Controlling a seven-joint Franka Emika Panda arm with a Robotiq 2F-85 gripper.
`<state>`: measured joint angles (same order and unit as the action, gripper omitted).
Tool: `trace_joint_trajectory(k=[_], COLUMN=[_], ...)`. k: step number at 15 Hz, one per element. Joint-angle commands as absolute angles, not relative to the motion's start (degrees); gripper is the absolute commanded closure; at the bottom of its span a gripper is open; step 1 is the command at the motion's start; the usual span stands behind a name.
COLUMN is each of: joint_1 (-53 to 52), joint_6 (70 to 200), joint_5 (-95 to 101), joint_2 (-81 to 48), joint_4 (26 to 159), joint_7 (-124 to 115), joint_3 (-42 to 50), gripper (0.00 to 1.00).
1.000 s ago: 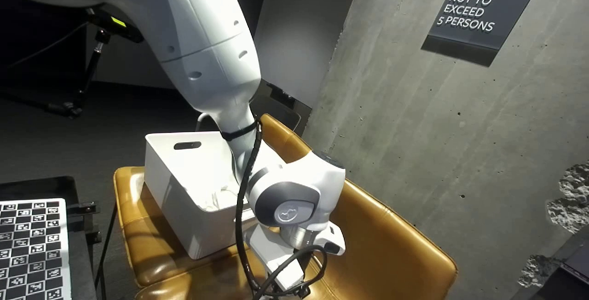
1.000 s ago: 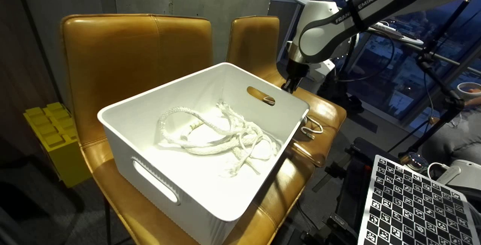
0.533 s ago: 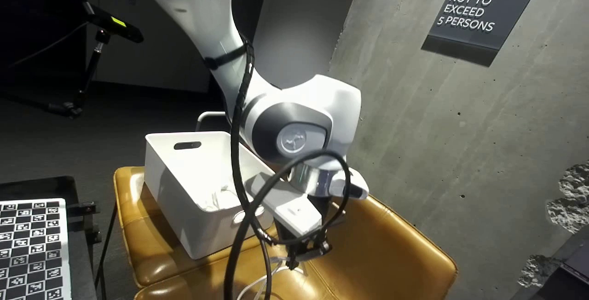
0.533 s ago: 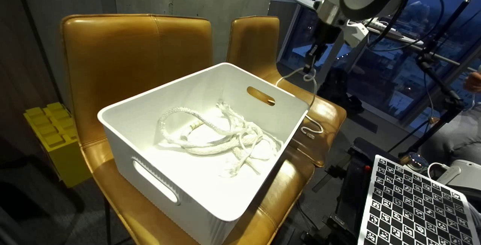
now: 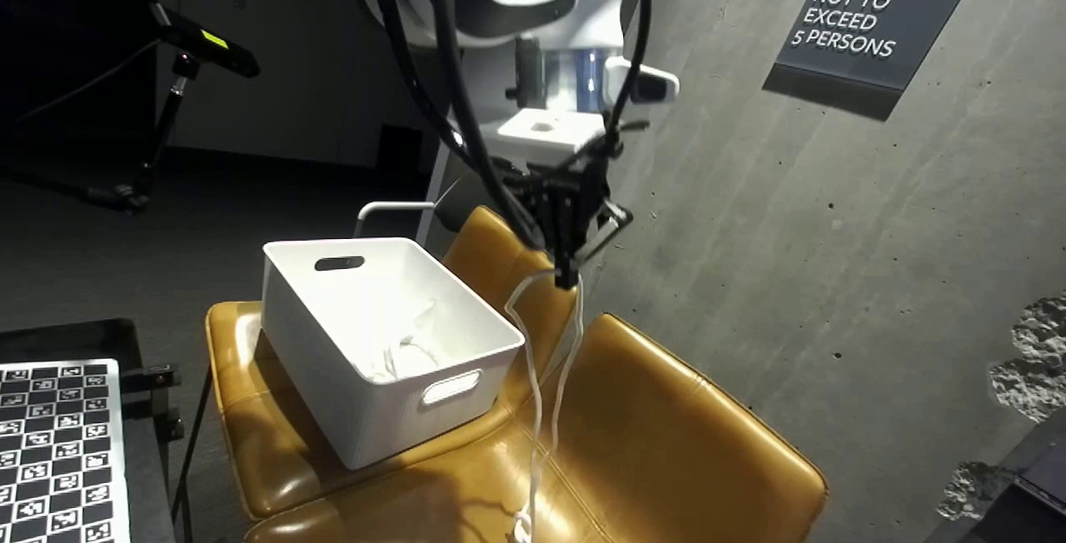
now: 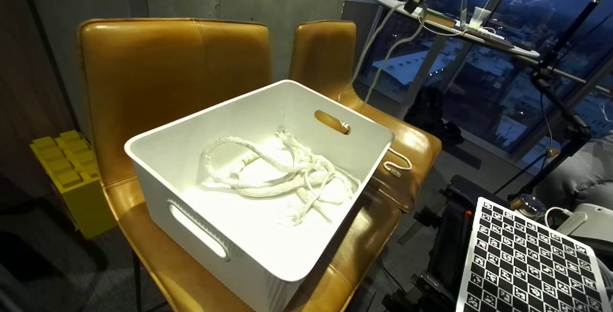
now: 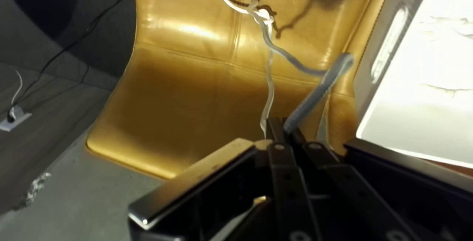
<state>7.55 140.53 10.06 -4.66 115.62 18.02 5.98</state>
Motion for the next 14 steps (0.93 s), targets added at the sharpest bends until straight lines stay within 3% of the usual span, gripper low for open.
trace_joint_trajectory(k=[1,8,14], joint_1=[4.37,-3.13,-7.16], joint_6=[135.09,119.96,110.59], joint_5=[11.08,11.71,15.39], joint_2=[4.15,9.72,1.29], joint_4=[115.88,103.25,87.44], joint_7=[17.26,9.82,2.85], joint_3=[3.56,-5.12,-11.37], gripper=[0.99,0.99,0.99])
